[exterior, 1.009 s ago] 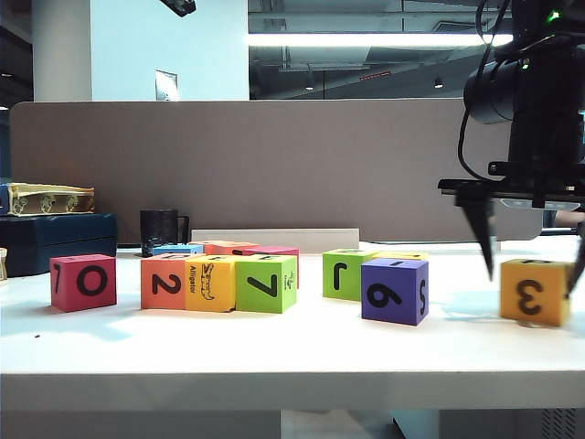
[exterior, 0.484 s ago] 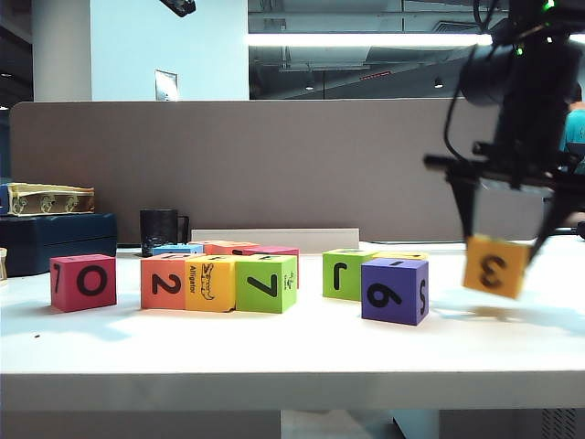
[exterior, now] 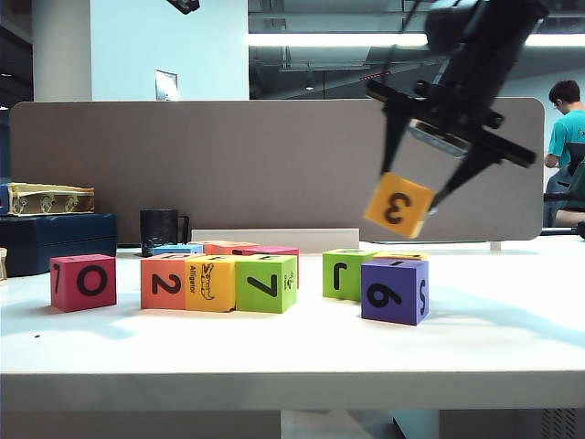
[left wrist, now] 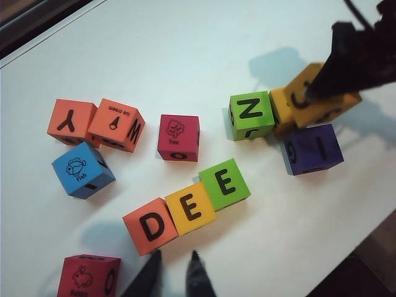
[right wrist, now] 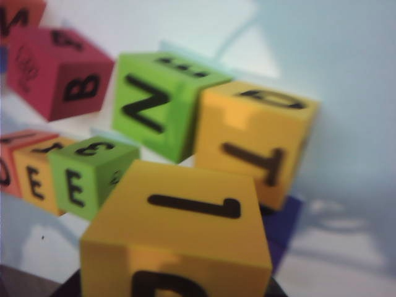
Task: Select the appropriate blocks from the scattered letter blocks on the table and arrange them in a row to spell out "DEEP".
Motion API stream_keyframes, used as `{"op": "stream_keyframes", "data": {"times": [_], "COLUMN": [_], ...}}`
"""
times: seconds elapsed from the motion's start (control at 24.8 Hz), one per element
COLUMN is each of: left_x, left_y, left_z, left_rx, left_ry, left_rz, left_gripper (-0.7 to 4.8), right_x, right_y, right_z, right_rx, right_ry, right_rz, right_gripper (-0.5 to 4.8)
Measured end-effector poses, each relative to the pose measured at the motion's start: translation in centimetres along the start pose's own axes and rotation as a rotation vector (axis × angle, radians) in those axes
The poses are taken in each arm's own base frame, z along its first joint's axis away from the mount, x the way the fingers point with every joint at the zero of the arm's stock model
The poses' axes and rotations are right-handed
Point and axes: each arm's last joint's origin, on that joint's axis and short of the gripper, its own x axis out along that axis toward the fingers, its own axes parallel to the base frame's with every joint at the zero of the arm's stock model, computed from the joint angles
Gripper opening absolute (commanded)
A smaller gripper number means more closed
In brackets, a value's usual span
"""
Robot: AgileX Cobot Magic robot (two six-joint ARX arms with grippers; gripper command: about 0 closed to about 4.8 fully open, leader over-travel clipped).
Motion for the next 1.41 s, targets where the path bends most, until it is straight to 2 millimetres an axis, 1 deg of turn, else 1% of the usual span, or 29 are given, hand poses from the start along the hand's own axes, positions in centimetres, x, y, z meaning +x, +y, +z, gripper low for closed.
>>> {"op": "stream_keyframes", "data": {"times": [0.12, 0.16, 0.2, 0.24, 0.32, 0.48, 0.52, 0.65, 0.89, 1.09, 1.41], "left_x": [0.0, 0.0, 0.0, 0.0, 0.0, 0.0, 0.0, 0.0, 0.0, 0.0, 0.0], "left_y": [0.0, 0.0, 0.0, 0.0, 0.0, 0.0, -0.1, -0.1, -0.1, -0.2, -0.2], "left_z": [0.0, 0.0, 0.0, 0.0, 0.0, -0.2, -0.2, -0.3, -0.5, -0.9, -1.0], "left_rx": [-0.001, -0.001, -0.001, -0.001, -0.001, -0.003, -0.003, -0.004, -0.006, -0.01, -0.015], "left_ry": [-0.002, -0.002, -0.002, -0.001, 0.003, 0.021, 0.024, 0.028, 0.051, 0.089, 0.099], "left_rz": [0.0, 0.0, 0.0, 0.0, -0.001, -0.004, -0.004, -0.003, -0.007, -0.012, -0.014], "left_gripper": [0.48, 0.48, 0.48, 0.48, 0.48, 0.48, 0.48, 0.48, 0.48, 0.48, 0.48], "right_x": [0.8, 1.1, 1.3, 1.5, 1.7, 2.4, 2.5, 2.7, 3.5, 4.5, 4.5], "right_y": [2.1, 3.0, 3.5, 4.0, 4.3, 4.6, 4.6, 4.9, 5.4, 5.3, 5.3], "right_z": [-1.0, -1.4, -1.6, -1.9, -2.1, -2.4, -2.5, -2.7, -3.3, -3.5, -3.3], "right_rx": [-0.098, -0.142, -0.17, -0.207, -0.233, -0.269, -0.271, -0.282, -0.32, -0.326, -0.347], "right_ry": [-0.006, -0.017, -0.022, -0.03, -0.036, -0.039, -0.037, -0.038, -0.023, -0.01, -0.019], "right_rz": [0.05, 0.075, 0.086, 0.099, 0.095, 0.062, 0.06, 0.051, 0.033, 0.004, 0.008], "right_gripper": [2.59, 2.52, 1.93, 1.53, 1.11, 1.07, 0.92, 0.11, 0.08, 0.09, 0.08]}}
